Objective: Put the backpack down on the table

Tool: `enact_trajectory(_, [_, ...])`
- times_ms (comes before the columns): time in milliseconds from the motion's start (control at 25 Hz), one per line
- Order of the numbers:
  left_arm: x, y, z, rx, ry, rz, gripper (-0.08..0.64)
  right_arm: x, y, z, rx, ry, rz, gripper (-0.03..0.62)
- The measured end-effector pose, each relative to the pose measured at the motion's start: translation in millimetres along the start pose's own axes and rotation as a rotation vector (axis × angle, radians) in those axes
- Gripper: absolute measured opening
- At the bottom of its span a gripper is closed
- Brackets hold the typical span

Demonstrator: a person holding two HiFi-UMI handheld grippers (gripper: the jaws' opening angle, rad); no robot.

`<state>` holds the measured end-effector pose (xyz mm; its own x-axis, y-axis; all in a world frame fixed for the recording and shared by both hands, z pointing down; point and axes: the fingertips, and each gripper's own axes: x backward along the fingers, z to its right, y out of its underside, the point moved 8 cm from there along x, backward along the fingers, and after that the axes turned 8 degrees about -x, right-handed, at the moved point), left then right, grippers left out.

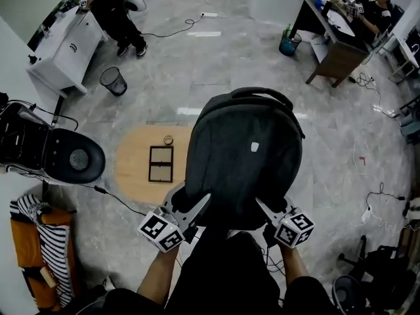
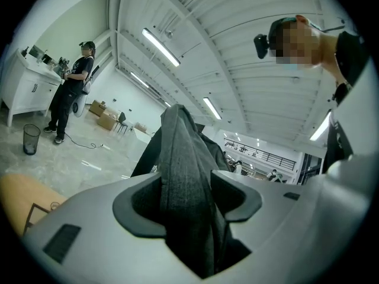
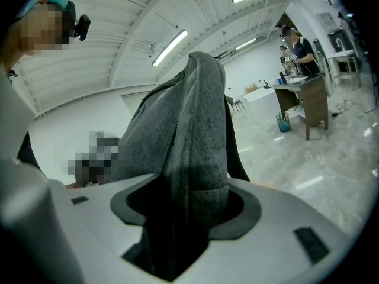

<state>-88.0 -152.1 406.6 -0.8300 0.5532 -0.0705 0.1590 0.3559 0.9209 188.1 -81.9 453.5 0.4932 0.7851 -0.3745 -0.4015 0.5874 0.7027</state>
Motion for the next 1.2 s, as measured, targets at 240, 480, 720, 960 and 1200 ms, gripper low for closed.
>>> enact_trajectory(240, [1, 18, -14, 0.030, 0.005, -0.019, 0.247, -9, 16, 6, -0.022, 0.022, -0.020, 0.239])
enact_trajectory(480, [3, 53, -14, 0.078, -0.005, -0.071, 0.247, -3, 47, 23, -0.066, 0.050, -0.068, 0.239])
enact_trajectory(720, [3, 106, -21, 0.151, -0.016, -0.154, 0.245, -3, 91, 49, -0.146, 0.088, -0.141, 0.239])
enact_trajectory(960, [10, 151, -28, 0.228, -0.050, -0.213, 0.245, -8, 130, 69, -0.197, 0.119, -0.217, 0.239])
enact_trajectory(1200, [29, 195, -38, 0.311, -0.110, -0.260, 0.245, -20, 166, 81, -0.230, 0.125, -0.325, 0.239])
